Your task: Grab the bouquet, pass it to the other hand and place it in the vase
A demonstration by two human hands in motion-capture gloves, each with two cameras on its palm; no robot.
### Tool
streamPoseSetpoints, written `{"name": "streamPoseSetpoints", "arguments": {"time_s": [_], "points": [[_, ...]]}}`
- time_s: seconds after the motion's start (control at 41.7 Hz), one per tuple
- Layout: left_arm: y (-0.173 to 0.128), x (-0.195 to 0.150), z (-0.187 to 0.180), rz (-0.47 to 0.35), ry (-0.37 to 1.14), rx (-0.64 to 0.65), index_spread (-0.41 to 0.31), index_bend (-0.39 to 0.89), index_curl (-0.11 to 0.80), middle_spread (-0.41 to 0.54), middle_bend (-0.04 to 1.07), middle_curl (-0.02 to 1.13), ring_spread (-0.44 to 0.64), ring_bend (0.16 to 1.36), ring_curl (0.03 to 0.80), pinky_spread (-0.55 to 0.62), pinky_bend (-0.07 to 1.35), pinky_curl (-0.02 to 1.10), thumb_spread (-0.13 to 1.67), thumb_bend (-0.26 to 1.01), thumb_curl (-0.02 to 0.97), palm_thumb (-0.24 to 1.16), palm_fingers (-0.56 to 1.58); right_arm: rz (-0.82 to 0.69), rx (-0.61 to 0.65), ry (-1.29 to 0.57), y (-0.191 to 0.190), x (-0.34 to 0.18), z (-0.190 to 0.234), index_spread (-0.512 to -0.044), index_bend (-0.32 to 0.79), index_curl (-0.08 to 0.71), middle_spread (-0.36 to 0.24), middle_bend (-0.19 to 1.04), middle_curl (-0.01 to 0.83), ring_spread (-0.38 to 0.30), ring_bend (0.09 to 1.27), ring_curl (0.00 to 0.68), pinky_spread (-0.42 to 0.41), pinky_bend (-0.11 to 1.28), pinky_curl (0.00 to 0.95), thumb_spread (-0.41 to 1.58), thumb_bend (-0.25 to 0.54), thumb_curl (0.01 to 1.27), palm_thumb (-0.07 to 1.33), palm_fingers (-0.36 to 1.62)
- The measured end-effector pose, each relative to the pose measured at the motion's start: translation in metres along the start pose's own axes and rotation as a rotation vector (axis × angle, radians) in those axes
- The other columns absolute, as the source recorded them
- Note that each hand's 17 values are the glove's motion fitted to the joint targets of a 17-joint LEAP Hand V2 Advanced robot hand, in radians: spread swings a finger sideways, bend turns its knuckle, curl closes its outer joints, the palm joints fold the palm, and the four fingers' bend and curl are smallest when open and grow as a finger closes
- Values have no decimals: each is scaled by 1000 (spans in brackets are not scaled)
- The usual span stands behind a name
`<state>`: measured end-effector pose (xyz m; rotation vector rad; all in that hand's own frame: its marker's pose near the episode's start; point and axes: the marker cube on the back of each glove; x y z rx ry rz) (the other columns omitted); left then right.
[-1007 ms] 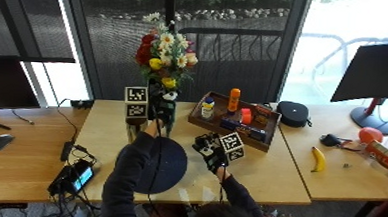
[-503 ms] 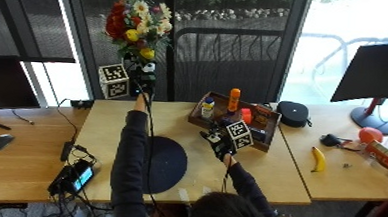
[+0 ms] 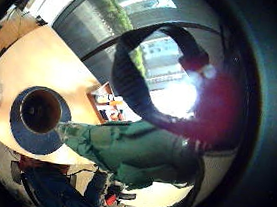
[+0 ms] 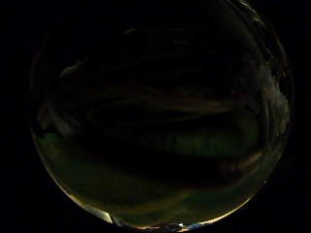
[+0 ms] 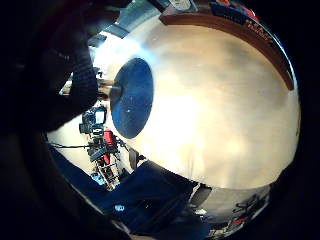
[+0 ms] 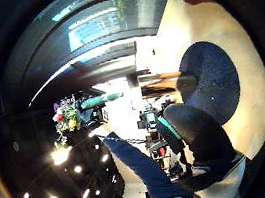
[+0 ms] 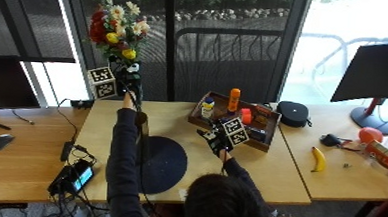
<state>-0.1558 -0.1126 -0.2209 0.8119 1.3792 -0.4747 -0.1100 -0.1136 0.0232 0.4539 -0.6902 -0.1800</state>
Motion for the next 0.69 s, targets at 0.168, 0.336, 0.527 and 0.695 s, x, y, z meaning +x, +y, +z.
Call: {"name": "streamPoseSetpoints", "arguments": {"time_s": [0.168, 0.336, 0.527, 0.695], "points": [[-5, -61, -11, -22, -85, -200, -218, 164, 566, -250, 477, 584, -287, 458, 468, -115, 99, 354, 462, -80, 741, 898, 1041, 116, -214, -153, 18, -9, 6, -403, 160, 251, -8, 174, 315, 76, 353, 351, 244, 540, 388, 1046, -23, 302, 647, 121], [27, -224, -66, -182, -438, -619, -23, 36, 521, 8, 200, 601, 67, 391, 538, 270, 315, 411, 711, -126, 580, 548, -55, 133, -295, -117, 29, 14, 10, -410, 176, 271, -4, 168, 307, 93, 334, 338, 242, 521, 376, 1051, -24, 302, 639, 132], [73, -281, -116, -225, -506, -590, 137, 35, 357, 272, 145, 406, 343, 447, 391, 441, 391, 347, 793, -55, 497, 467, -87, 80, -408, -148, 48, 32, 12, -413, 185, 294, 7, 169, 298, 111, 292, 321, 242, 494, 364, 1053, -30, 299, 612, 118], [76, -270, -123, -137, -554, -544, 180, 82, 302, 354, 163, 371, 449, 502, 381, 495, 422, 350, 823, -45, 453, 445, -93, 110, -407, -158, 48, 39, 9, -415, 186, 308, 10, 158, 286, 117, 285, 312, 242, 480, 356, 1055, -24, 299, 605, 133]]}}
